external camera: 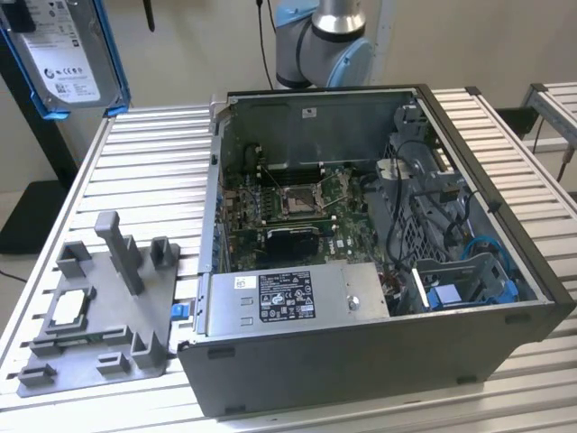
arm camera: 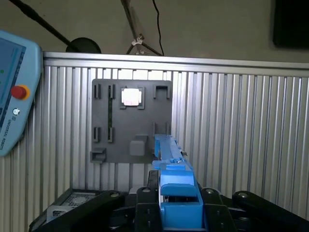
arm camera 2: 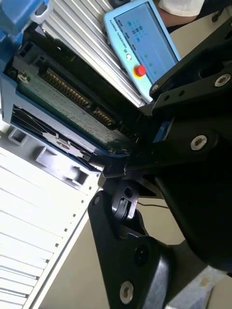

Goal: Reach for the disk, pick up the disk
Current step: 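Pick up the disk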

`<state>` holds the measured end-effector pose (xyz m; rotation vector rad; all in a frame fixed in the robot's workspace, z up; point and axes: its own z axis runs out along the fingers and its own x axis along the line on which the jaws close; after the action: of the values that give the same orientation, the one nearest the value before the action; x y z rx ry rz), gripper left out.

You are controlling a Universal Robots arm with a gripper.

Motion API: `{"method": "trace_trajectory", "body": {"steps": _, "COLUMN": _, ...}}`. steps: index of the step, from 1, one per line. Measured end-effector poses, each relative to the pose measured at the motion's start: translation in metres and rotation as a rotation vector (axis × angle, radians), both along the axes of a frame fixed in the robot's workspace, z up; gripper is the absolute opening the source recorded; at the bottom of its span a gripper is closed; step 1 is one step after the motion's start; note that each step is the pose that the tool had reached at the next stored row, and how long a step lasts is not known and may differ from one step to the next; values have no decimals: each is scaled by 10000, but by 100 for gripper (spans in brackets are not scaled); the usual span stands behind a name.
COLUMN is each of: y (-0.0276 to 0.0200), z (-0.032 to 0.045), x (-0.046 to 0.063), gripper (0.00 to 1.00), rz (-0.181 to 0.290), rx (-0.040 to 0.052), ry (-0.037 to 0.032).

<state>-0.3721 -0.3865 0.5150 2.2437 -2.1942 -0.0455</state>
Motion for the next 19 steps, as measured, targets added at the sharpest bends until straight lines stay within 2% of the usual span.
{"method": "trace_trajectory", "body": {"steps": 19, "y": 0, "z": 0, "x": 511, "gripper": 0, "rz": 26, "rx": 0, "ry": 11}}
